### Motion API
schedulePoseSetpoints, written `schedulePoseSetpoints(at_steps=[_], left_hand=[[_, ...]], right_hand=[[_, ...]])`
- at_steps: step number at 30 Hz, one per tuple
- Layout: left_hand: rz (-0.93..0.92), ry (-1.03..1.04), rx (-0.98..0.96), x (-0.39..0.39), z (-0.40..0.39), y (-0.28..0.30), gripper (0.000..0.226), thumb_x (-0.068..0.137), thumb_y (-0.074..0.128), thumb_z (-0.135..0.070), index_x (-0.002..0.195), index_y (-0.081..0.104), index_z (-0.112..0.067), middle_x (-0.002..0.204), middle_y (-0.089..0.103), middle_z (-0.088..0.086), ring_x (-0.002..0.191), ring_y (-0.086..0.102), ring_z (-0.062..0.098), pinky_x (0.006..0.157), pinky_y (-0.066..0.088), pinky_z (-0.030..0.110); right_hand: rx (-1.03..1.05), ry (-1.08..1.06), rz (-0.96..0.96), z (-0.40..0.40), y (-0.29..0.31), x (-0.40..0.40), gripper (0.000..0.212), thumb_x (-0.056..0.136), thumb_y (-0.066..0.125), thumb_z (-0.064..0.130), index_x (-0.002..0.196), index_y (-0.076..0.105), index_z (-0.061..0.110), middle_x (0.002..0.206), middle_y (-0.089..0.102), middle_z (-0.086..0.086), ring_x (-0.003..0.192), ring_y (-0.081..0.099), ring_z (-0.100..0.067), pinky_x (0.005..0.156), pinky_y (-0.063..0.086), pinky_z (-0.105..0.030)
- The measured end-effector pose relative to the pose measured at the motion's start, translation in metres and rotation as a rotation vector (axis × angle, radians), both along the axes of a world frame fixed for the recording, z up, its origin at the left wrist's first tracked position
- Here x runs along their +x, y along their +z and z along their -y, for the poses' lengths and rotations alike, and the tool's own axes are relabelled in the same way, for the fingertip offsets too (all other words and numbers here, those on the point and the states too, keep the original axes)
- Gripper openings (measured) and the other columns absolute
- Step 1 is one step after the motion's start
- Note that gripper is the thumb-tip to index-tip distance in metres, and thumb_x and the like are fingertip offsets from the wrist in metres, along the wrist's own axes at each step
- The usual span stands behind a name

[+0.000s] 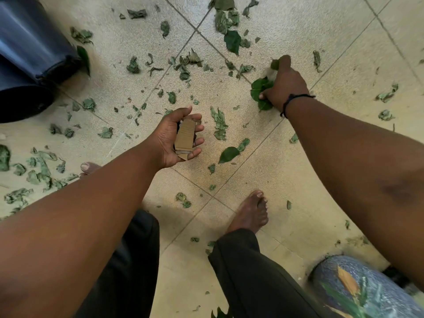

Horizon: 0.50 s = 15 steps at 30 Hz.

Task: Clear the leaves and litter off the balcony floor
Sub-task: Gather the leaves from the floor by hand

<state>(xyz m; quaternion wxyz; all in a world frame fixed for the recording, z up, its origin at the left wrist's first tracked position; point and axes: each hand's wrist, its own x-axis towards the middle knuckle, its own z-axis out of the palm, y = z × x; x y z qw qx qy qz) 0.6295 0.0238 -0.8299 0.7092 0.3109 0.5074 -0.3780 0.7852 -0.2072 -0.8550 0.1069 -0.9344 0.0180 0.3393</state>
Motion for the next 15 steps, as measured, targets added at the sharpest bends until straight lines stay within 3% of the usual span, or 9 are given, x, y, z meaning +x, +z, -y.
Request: schedulePoseSetpoints(at_steps=[4, 6, 10, 13, 15], left_hand=[[-0.011, 0.006, 0.013, -0.005, -0.003, -0.001, 0.031, 0.091, 0.055, -0.053, 0.091, 0.071, -0.027, 0.089, 0.067, -0.004, 0.08, 0.062, 0.019, 0.08, 0.049, 0.035], [-0.015, 0.018, 0.014, -0.009, -0.002, 0.0, 0.032, 0.091, 0.055, -0.053, 0.089, 0.073, -0.026, 0.089, 0.067, -0.004, 0.081, 0.062, 0.019, 0.08, 0.049, 0.035], [-0.014, 0.024, 0.008, -0.014, -0.004, 0.002, 0.035, 0.09, 0.056, -0.054, 0.087, 0.076, -0.026, 0.091, 0.068, -0.002, 0.08, 0.063, 0.02, 0.077, 0.051, 0.035], [-0.02, 0.037, 0.012, -0.016, -0.007, 0.002, 0.035, 0.089, 0.056, -0.056, 0.09, 0.075, -0.026, 0.093, 0.068, -0.002, 0.081, 0.063, 0.02, 0.078, 0.052, 0.036], [-0.022, 0.042, 0.014, -0.017, -0.008, 0.002, 0.035, 0.09, 0.055, -0.056, 0.092, 0.074, -0.027, 0.092, 0.068, -0.003, 0.081, 0.063, 0.02, 0.08, 0.052, 0.036]], right_hand=[[-0.023, 0.083, -0.058, 0.008, -0.011, -0.005, 0.033, 0.088, 0.069, 0.023, 0.117, 0.059, 0.012, 0.122, 0.056, -0.014, 0.105, 0.056, -0.032, 0.074, 0.043, -0.034], [0.039, 0.058, -0.082, 0.013, -0.01, -0.014, 0.02, 0.088, 0.067, 0.024, 0.104, 0.063, 0.012, 0.117, 0.057, -0.014, 0.096, 0.055, -0.028, 0.069, 0.036, -0.03], [0.19, 0.085, -0.208, 0.01, 0.012, -0.06, 0.017, 0.084, 0.073, 0.029, 0.093, 0.062, 0.018, 0.1, 0.057, -0.001, 0.089, 0.05, -0.017, 0.069, 0.033, -0.027], [0.217, 0.352, -0.286, 0.001, 0.021, -0.112, 0.015, 0.085, 0.073, 0.028, 0.094, 0.065, 0.02, 0.103, 0.053, 0.002, 0.094, 0.049, -0.015, 0.074, 0.041, -0.027], [0.205, 0.554, -0.25, -0.001, 0.015, -0.14, 0.014, 0.089, 0.067, 0.022, 0.103, 0.067, 0.016, 0.11, 0.053, -0.004, 0.1, 0.05, -0.023, 0.079, 0.047, -0.034]])
